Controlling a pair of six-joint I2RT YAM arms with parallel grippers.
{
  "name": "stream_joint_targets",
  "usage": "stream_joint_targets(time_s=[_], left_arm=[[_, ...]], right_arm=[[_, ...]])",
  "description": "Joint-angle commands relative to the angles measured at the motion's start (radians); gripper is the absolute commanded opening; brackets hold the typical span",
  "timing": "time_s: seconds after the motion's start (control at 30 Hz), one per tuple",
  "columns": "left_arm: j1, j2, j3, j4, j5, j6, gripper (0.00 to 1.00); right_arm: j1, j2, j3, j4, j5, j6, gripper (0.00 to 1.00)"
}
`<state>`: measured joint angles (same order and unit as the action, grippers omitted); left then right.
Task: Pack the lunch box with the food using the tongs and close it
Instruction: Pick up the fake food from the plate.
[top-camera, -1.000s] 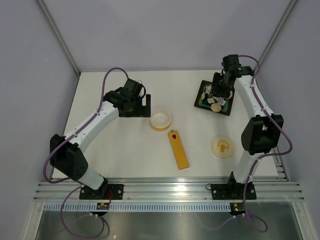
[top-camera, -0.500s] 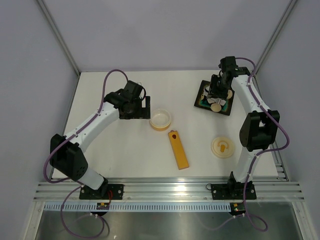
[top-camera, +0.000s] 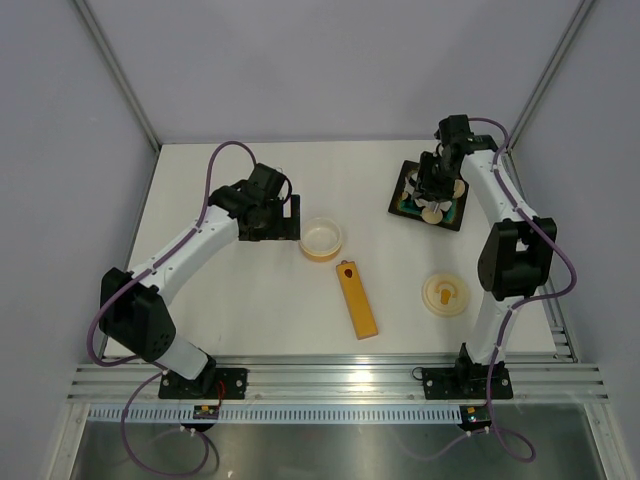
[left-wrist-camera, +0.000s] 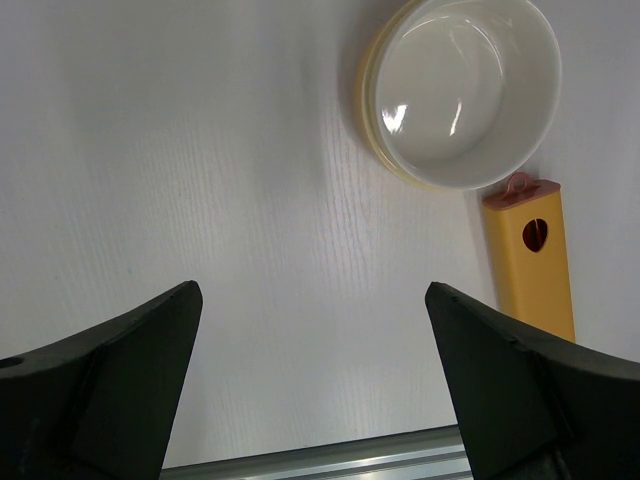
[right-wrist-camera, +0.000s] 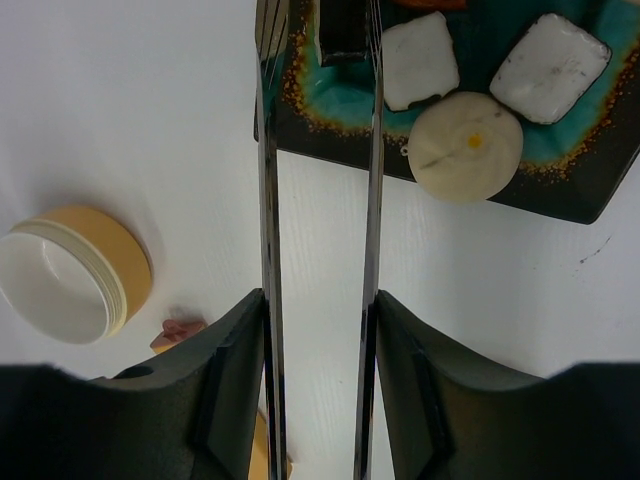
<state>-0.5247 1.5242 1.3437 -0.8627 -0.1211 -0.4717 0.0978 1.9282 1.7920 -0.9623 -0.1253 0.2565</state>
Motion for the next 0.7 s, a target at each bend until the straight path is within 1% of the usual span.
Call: stream_joint_targets(time_s=[0.0, 0.23, 0.3, 0.4, 0.43, 0.53, 0.57, 0.67], left_arm=[[-0.001, -0.052, -0.005, 0.034, -0.018, -0.008, 0.99], [-0.001, -0.056, -0.011, 0.034, -0.017, -0.010, 0.99], [-0.001, -0.056, -0.014, 0.036, -0.015, -0.012, 0.99], [-0.003, -0.056, -0.015, 0.036, -0.017, -0.012, 0.99], [-0.001, -0.056, -0.017, 0.036, -0.017, -0.012, 0.99], [-0.001, -0.058, -0.017, 0.034, -0.018, -0.012, 0.99], [-0.001, -0.059, -0.018, 0.033, -0.020, -0.012, 0.99], [-0.003, -0.061, -0.018, 0.033, -0.023, -0.013, 0.99]], right_arm=[[-0.004, 0.009, -0.005, 0.031, -0.025, -0.022, 0.53], [-0.004, 0.020, -0.011, 0.031, -0.017, -0.023, 0.53], [-0.004, 0.018, -0.017, 0.036, -0.022, -0.023, 0.51], [-0.004, 0.009, -0.022, 0.040, -0.011, -0.019, 0.42], [-0.004, -0.006, -0.025, 0.048, -0.007, -0.016, 0.34], [-0.004, -0.041, -0.034, 0.050, 0.016, -0.007, 0.24], [-0.004, -0.049, -0.036, 0.050, 0.022, -0.005, 0.18], [-0.003, -0.092, -0.039, 0.045, 0.029, 0.001, 0.12]])
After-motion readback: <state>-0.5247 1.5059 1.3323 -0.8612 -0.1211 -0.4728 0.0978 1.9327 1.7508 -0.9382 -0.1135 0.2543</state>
